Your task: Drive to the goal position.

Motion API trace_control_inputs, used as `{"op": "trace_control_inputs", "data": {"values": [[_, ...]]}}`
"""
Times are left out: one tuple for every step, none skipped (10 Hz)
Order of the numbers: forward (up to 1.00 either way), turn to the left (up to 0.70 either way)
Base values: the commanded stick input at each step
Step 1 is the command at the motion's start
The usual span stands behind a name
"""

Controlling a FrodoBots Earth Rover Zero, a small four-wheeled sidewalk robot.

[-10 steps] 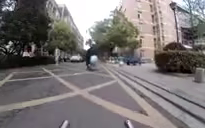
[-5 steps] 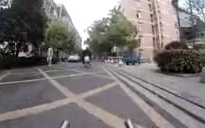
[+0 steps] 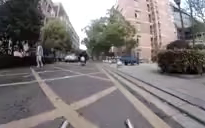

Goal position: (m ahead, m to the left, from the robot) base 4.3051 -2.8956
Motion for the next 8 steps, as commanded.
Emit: {"op": "trace_control_inputs", "data": {"values": [[0.70, 0.00], [0.70, 0.00], [0.70, 0.00], [0.70, 0.00], [0.70, 0.00], [0.70, 0.00], [0.70, 0.00], [0.70, 0.00]]}}
